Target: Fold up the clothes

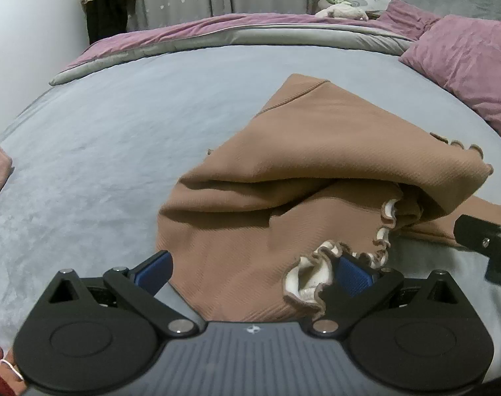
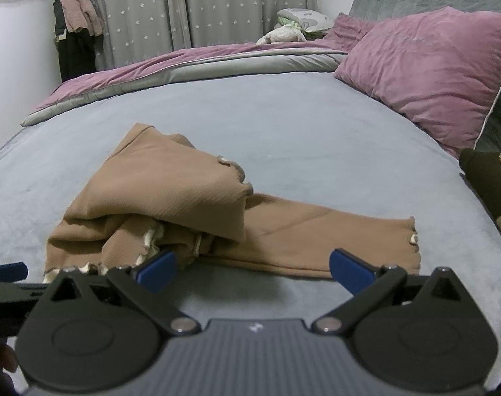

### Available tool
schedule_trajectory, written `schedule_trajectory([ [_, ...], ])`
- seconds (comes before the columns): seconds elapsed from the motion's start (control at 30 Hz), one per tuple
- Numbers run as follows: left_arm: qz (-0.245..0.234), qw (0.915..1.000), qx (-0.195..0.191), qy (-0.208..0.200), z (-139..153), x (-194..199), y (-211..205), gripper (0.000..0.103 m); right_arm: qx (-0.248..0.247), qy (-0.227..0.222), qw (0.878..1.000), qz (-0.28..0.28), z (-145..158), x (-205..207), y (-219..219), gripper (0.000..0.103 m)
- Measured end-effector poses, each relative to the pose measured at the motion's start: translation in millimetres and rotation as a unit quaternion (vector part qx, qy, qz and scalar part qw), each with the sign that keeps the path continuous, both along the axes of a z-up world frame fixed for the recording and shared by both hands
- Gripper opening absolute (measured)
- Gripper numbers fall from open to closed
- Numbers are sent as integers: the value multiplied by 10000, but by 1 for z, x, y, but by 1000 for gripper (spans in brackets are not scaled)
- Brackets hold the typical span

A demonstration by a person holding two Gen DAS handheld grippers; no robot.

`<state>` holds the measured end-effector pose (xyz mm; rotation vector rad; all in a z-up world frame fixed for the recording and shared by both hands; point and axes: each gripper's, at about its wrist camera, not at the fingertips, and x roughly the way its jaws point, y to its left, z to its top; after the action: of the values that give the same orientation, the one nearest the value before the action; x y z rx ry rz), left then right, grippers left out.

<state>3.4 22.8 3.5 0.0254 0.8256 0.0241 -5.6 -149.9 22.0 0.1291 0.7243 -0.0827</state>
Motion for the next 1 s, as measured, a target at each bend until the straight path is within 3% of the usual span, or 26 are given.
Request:
schedule_trajectory([
  [0.3,-36,9999,130,5,3,4,0,103,22,-261,9996,-62,14,10,-2,103],
  [0.63,49,9999,127,-45,-5,20,13,103,46,-474,9983,325,26,38,6,103],
  [1.0,-295,9995,112,-6,-37,45,16,103,499,-144,9956,784,-4,75,0,103],
])
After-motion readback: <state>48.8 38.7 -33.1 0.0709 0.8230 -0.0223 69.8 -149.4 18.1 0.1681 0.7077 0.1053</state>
